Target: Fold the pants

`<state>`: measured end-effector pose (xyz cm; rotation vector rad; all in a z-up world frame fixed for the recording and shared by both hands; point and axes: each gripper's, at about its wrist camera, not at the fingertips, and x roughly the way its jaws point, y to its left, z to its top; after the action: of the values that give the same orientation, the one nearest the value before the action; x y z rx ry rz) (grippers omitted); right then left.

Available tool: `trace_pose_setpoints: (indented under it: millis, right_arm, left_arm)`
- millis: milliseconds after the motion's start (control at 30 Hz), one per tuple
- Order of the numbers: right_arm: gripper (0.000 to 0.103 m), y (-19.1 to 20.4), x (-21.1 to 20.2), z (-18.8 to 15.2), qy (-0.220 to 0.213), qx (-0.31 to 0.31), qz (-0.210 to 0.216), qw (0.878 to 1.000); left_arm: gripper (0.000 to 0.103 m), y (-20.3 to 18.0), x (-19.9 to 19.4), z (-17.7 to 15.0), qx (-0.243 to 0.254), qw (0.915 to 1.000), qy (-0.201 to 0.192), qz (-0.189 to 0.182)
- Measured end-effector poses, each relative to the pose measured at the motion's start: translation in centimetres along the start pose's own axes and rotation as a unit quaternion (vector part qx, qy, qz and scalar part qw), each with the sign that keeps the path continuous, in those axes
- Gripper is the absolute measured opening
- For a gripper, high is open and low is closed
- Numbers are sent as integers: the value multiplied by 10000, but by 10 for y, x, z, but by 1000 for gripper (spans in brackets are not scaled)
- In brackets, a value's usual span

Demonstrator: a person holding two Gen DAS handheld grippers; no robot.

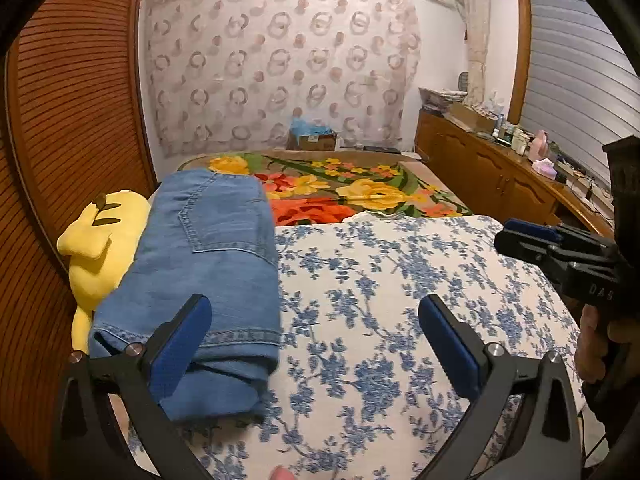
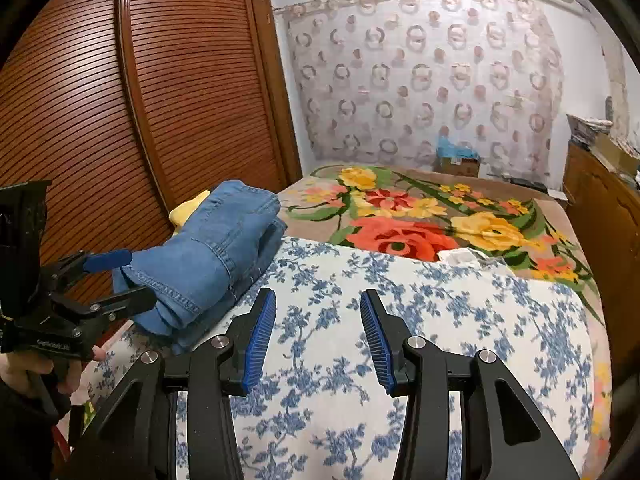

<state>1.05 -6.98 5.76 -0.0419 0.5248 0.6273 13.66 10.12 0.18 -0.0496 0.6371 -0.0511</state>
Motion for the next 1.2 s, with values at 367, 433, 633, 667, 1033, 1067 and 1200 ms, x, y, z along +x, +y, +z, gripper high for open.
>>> trace_pose_setpoints:
  millis: [367,433,633,667,1033,1067,1200]
  right_arm:
    - [46,-2,-41,-25,-123,90,-255,9996]
    - [48,-3,-49,-31,-141,120,-353,9992]
    - [58,-10,-72,-45,-185,239,-587,9978]
    - [61,-11,-76,-47,-187,258,-641,9974]
    - [86,-8,-119,-64,-376,333,-995,9938]
    - [86,-6,-124,-65,-415,327,-1034,9932]
    - [86,-4,-141,-68,-554,328,-1071,9922]
  left_arm:
    - [103,-36,-15,-8,172,9997,-64,-166]
    - [103,-40,-18,-11,167,9998,-84,-116]
    - [103,-53,-25,-20,91,9998,-94,-117]
    - [103,-54,-26,-21,90,9998,-98,-152]
    - [103,-81,-49,-40,247,9995,-133,-150]
    - [103,-83,-53,-41,252,9995,-148,-128]
    - [103,-85,-72,-41,221,9993,-284,-63]
